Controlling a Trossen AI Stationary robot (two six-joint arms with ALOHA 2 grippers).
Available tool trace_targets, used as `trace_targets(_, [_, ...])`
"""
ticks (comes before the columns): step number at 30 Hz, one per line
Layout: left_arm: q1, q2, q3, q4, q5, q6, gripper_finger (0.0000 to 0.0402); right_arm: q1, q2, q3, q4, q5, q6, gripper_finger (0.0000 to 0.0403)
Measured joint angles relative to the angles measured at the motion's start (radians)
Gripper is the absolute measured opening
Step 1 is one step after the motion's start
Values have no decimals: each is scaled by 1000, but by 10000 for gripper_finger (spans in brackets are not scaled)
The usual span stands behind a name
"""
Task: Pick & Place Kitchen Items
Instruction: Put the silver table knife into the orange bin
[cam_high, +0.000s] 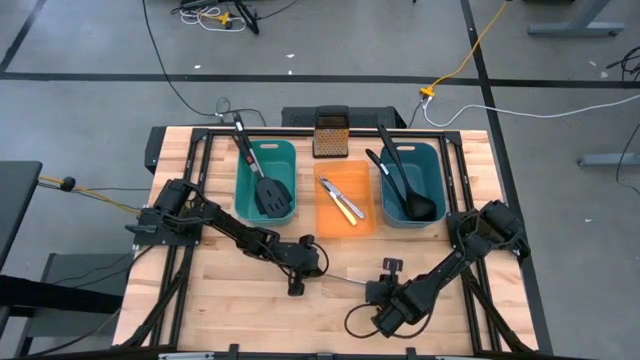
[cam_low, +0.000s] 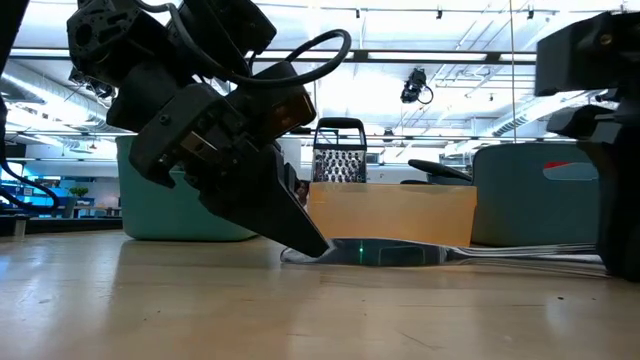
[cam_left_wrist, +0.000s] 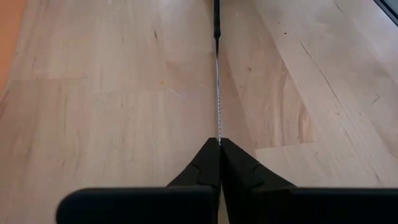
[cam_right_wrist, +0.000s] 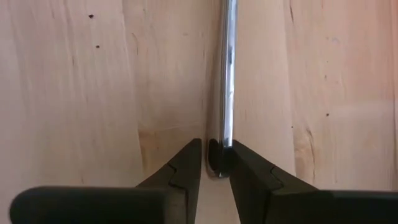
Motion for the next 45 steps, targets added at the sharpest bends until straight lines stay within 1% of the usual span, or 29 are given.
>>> trace_targets(7, [0,0,0,-7,-1,2,4,-50,-2,2,-1,-115,-60,85])
trace_targets(10, [-1,0,0,-8,-2,7,4,-64,-3,2,4,-149,-82,66])
trace_targets(13, [-2,0,0,-11,-1,19,4,-80,-5,3,4,-187,-82,26])
trace_targets(16, [-2,0,0,-10,4,18,4,-85,-6,4,4,-202,-90,24])
trace_targets(20, [-3,-1,-1,6,19,29,25,-91,-6,4,4,-212,-86,24])
trace_targets(23, [-10,-45,-6,-21,41,57,49,-90,-6,4,3,-204,-94,24])
trace_targets(27, [-22,-162,-4,-101,57,100,76,-89,-6,4,4,-202,-98,24])
trace_targets(29, [-24,-230,-3,-189,58,113,84,-89,-6,4,4,-202,-98,24])
trace_targets(30, [-28,-269,-4,-235,54,127,86,-89,-6,4,4,-201,-97,24])
trace_targets(32, [-38,-354,-4,-299,10,142,86,-89,-6,4,4,-198,-98,24])
trace_targets(36, [-74,-547,-4,-441,-94,214,63,-89,-6,4,4,-195,-99,24])
trace_targets(39, [-96,-704,-3,-511,-159,240,30,-88,-6,3,7,-193,-99,24])
trace_targets(41, [-102,-808,-5,-562,-181,240,9,-88,-6,2,9,-192,-99,24])
trace_targets(43, [-101,-907,-36,-569,-219,240,7,-88,-6,2,10,-191,-99,24])
trace_targets(45, [-100,-1012,-101,-549,-252,241,6,-88,-6,2,12,-191,-98,24])
